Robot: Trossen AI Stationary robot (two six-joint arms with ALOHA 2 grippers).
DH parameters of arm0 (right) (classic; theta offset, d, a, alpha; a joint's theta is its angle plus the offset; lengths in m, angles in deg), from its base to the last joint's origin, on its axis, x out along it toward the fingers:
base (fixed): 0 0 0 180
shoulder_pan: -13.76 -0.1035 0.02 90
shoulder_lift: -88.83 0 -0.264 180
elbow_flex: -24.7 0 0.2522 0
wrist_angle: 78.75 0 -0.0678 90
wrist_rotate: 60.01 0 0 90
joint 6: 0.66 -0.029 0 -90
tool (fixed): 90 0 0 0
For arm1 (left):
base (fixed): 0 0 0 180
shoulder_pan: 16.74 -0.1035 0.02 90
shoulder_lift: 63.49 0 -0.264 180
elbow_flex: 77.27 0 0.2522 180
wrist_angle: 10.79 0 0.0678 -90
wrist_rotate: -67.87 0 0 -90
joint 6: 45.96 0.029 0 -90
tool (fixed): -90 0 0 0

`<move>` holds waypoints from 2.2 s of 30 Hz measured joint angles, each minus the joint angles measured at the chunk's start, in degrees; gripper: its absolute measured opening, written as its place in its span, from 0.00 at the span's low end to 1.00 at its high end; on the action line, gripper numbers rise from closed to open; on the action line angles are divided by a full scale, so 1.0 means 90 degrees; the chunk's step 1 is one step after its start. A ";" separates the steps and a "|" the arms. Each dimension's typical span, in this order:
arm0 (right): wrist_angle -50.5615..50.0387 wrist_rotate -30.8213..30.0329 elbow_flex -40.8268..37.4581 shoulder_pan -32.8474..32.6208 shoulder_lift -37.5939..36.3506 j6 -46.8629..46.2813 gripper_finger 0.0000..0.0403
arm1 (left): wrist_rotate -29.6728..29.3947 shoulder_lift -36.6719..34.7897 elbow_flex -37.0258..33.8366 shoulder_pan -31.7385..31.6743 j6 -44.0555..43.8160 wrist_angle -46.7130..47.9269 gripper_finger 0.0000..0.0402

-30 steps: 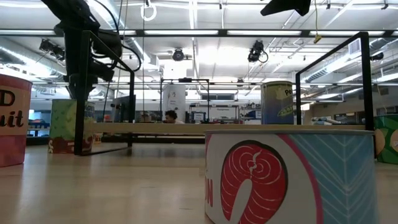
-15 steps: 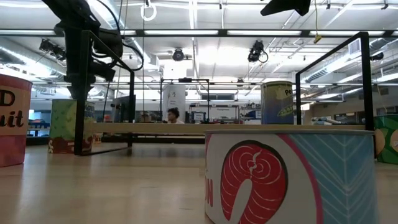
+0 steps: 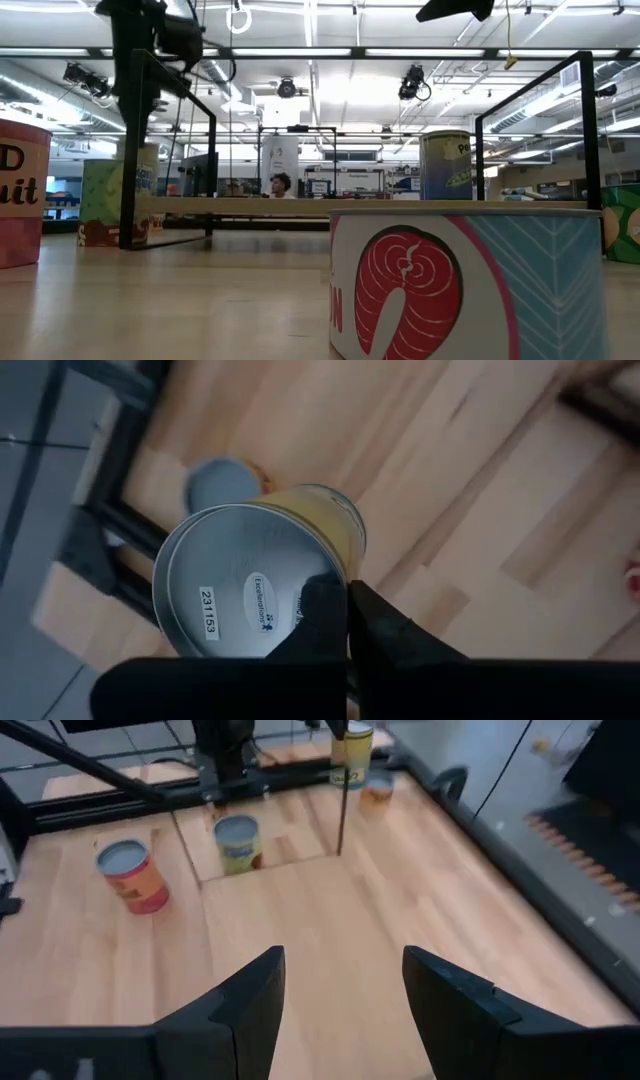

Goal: Pick and place cans onto a shelf
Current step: Put the canned carrots on the shelf

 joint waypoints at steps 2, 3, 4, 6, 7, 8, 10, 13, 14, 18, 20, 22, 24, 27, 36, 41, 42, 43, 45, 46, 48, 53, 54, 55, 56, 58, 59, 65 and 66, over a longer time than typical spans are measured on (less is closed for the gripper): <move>0.0182 -0.0294 0.0002 0.0036 0.0058 0.0241 0.52 | -0.0001 -0.0064 0.0435 0.0000 0.0002 0.0113 0.00; 0.0289 -0.0416 0.0002 0.0088 0.0102 0.0396 0.52 | 0.0011 -0.0113 0.0656 0.0009 0.0002 0.0117 0.00; 0.0394 -0.0474 0.0002 0.0156 0.0162 0.0556 0.52 | 0.0065 -0.0154 0.0885 0.0013 0.0002 0.0109 0.00; 0.0798 -0.0496 0.0002 0.0322 0.0318 0.0951 0.52 | 0.0273 -0.0261 0.1341 0.0015 0.0000 0.0052 0.00; 0.1023 -0.0499 0.0002 0.0395 0.0414 0.1194 0.53 | 0.0394 -0.0318 0.1543 0.0015 -0.0011 0.0060 0.00; 0.1298 -0.0485 0.0002 0.0473 0.0521 0.1462 0.53 | 0.0504 -0.0378 0.1726 0.0015 -0.0055 0.0069 0.00; 0.2018 -0.0330 0.0002 0.0614 0.0758 0.2061 0.55 | 0.0799 -0.0476 0.2058 0.0022 -0.0209 0.0044 0.00; 0.3397 -0.0004 0.0002 0.0848 0.1181 0.3131 0.60 | 0.1158 -0.0657 0.2426 0.0043 -0.0354 0.0020 0.00; 0.3844 0.0131 0.0002 0.0916 0.1341 0.3560 0.62 | 0.1293 -0.0727 0.2504 0.0071 -0.0397 -0.0068 0.00; 0.5810 0.0359 0.0002 0.1068 0.1959 0.5429 0.72 | 0.2082 -0.1013 0.2597 0.0208 -0.0728 -0.0583 0.00; 0.6884 0.0372 0.0002 0.1084 0.2244 0.6492 0.77 | 0.2524 -0.1145 0.2568 0.0290 -0.0868 -0.0831 0.00; 0.7925 0.0375 0.0002 0.1109 0.2521 0.7477 0.81 | 0.2805 -0.1238 0.2546 0.0378 -0.0988 -0.0973 0.00; 0.8720 0.0375 0.0002 0.1150 0.2774 0.8247 0.84 | 0.3021 -0.1287 0.2542 0.0483 -0.1012 -0.1154 0.00; 0.9369 0.0348 0.0002 0.1237 0.3082 0.8775 0.87 | 0.3381 -0.1304 0.2538 0.0665 -0.1179 -0.1580 0.00; 1.0009 0.0758 0.0002 0.1537 0.3629 0.9051 0.90 | 0.4089 -0.1245 0.2536 0.1190 -0.1383 -0.2351 0.00; 1.0073 0.1545 0.0002 0.1547 0.3643 0.9770 0.92 | 0.4112 -0.1246 0.2534 0.1466 -0.1507 -0.2476 0.00; 1.0157 0.1607 0.0002 0.1552 0.3643 0.9931 0.92 | 0.4099 -0.1245 0.2534 0.1519 -0.1513 -0.2475 0.00; 1.0296 0.1670 0.0002 0.1571 0.3643 1.0084 0.92 | 0.4055 -0.1244 0.2534 0.1574 -0.1531 -0.2492 0.00; 1.0431 0.1856 0.0010 0.1626 0.3634 1.0335 0.93 | 0.3940 -0.1244 0.2534 0.1686 -0.1542 -0.2542 0.00; 1.0419 0.2020 0.0014 0.1671 0.3633 1.0438 0.93 | 0.3875 -0.1244 0.2534 0.1730 -0.1549 -0.2549 0.00; 1.0326 0.2392 0.0009 0.1773 0.3640 1.0460 0.93 | 0.3759 -0.1244 0.2534 0.1815 -0.1564 -0.2569 0.00; 1.0242 0.2883 0.0009 0.2044 0.3640 1.0053 0.93 | 0.3717 -0.1243 0.2534 0.2018 -0.1659 -0.2644 0.00; 1.0251 0.2905 0.0009 0.2077 0.3640 1.0046 0.93 | 0.3714 -0.1228 0.2534 0.2055 -0.1675 -0.2646 0.00; 1.0270 0.2948 0.0009 0.2107 0.3640 1.0049 0.93 | 0.3699 -0.1202 0.2534 0.2094 -0.1701 -0.2663 0.00; 1.0302 0.3006 0.0009 0.2132 0.3640 1.0046 0.93 | 0.3657 -0.1188 0.2534 0.2136 -0.1724 -0.2679 0.00; 1.0319 0.3201 0.0005 0.2151 0.3640 0.9971 0.93 | 0.3599 -0.1147 0.2532 0.2206 -0.1795 -0.2771 0.00; 1.0330 0.3268 0.0005 0.2164 0.3640 0.9933 0.93 | 0.3605 -0.1116 0.2534 0.2244 -0.1812 -0.2877 0.00; 1.0382 0.3133 0.0005 0.2198 0.3638 0.9960 0.93 | 0.3601 -0.0820 0.2531 0.2499 -0.1882 -0.3180 0.00; 1.0389 0.3053 0.0005 0.2198 0.3638 0.9959 0.93 | 0.3615 -0.0774 0.2531 0.2524 -0.1883 -0.3222 0.00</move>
